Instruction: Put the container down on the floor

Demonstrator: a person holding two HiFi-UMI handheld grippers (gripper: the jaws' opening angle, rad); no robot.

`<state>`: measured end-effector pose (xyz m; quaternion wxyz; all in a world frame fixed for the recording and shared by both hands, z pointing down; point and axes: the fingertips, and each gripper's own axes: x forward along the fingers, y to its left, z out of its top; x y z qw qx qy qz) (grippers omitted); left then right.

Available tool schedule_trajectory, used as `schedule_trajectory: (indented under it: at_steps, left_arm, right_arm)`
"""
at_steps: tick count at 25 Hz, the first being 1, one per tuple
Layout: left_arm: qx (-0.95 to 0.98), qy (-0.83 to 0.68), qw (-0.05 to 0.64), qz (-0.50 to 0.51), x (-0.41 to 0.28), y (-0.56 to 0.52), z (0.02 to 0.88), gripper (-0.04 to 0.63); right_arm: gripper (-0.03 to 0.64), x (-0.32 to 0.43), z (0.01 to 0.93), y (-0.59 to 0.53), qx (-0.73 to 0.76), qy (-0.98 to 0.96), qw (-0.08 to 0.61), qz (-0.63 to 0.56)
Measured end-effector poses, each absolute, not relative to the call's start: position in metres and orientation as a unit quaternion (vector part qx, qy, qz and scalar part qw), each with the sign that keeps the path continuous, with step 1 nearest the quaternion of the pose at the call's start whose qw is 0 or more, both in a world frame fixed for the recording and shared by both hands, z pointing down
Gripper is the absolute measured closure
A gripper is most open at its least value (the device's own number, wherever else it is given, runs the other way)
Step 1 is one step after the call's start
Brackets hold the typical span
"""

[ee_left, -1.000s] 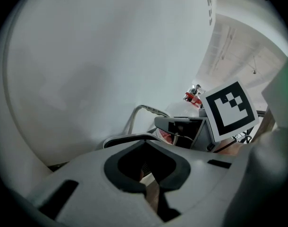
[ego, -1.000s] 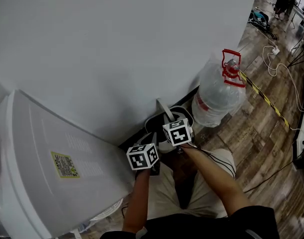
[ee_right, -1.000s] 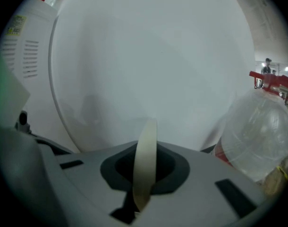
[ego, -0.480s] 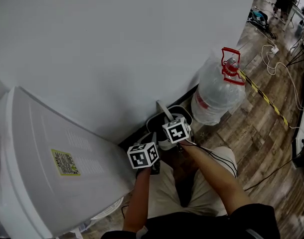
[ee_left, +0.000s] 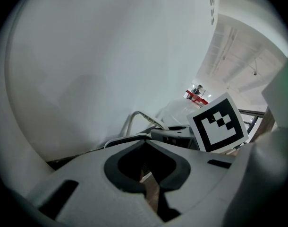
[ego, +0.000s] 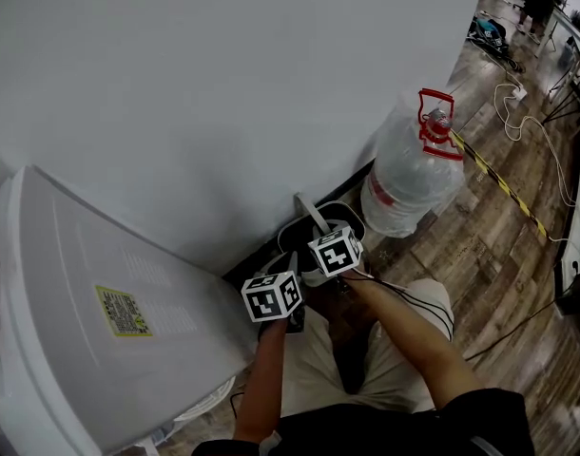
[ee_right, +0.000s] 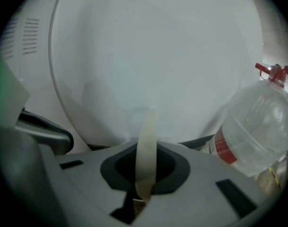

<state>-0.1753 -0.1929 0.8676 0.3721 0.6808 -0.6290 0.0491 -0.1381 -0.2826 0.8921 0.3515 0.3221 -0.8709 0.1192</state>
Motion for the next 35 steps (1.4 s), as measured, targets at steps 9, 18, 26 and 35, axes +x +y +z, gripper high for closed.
schedule_trajectory:
  at_steps: [9, 18, 26, 35]
  left_arm:
    - [0.691, -0.617, 0.375, 0.048, -0.164, -0.193, 0.870, 0.583]
    - [0.707, -0.598, 0.373, 0.055, -0.138, -0.201, 0.873, 0.583]
    - [0.709, -0.596, 0.373, 0.056, -0.126, -0.206, 0.880, 0.583]
    - [0.715, -0.587, 0.374, 0.058, -0.110, -0.213, 0.882, 0.583]
  right_arm:
    - [0.586, -0.115, 0.896, -0.283, 0.341, -0.855, 0.369, 0.127]
    - [0.586, -0.087, 0.903, -0.280, 0.352, -0.845, 0.381, 0.130]
    - [0.585, -0.068, 0.908, -0.278, 0.351, -0.845, 0.377, 0.144]
    - [0.584, -0.048, 0.919, -0.282, 0.352, -0.838, 0.384, 0.165]
